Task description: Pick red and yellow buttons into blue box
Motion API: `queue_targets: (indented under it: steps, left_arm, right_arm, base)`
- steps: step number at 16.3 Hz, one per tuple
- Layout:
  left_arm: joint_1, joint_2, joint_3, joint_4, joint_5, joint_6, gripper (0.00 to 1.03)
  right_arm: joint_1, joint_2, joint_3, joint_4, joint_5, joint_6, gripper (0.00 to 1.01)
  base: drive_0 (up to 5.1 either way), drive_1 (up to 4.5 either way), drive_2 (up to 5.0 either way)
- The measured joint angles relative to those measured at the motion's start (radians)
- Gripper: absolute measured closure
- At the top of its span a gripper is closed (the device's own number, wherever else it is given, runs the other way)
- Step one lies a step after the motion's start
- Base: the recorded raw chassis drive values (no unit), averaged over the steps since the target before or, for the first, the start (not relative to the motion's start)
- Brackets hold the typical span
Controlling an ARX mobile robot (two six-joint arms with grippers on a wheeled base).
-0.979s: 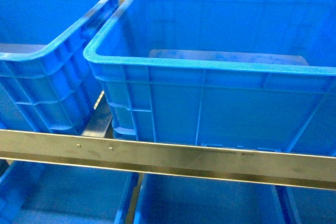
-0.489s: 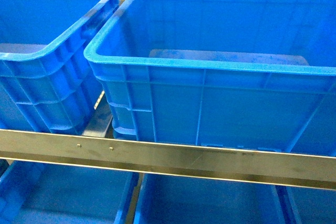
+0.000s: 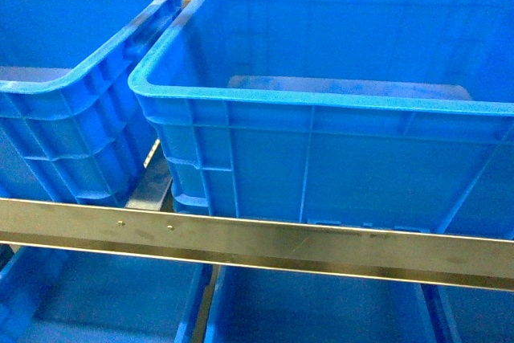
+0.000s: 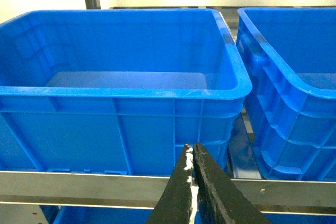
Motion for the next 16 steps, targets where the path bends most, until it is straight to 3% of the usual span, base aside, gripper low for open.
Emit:
queue_targets:
  steps: [4,10,12,13,14,16]
  left_arm:
    - [0.0,-0.053,0.0,-0.05,0.0,0.0,1.01]
    - [0.0,-0.23,0.0,-0.22,0.0,0.0,1.01]
    - [0.0,-0.334,0.0,-0.323,0.0,0.0,1.01]
    - [0.0,-0.403,0.001,-0.409,0.0,0.0,1.01]
    - [0.0,-0.529,0.005,-0.52,0.002,0.0,1.01]
    - [0.0,-0.53,0.0,-0.54,0.0,0.0,1.01]
  right_arm:
    - [0.0,-0.05,0.0,-0.05,0.0,0.0,0.99]
    - [0.0,-0.224,0.0,-0.213,0.0,0.0,0.99]
    - [0.0,-0.324,0.0,-0.314,0.0,0.0,0.99]
    - [0.0,-0.435,0.0,-0.471,0.0,0.0,0.99]
    - [0.0,-0.52,0.0,-0.518,0.0,0.0,0.99]
    - [0.0,-0.52,0.0,-0.518,0.0,0.0,0.99]
  base:
    - [0.0,0.0,0.0]
    - [0.0,0.0,0.0]
    - [0.0,0.0,0.0]
    - [0.0,0.0,0.0]
    - [0.0,0.0,0.0]
    - [0.0,0.0,0.0]
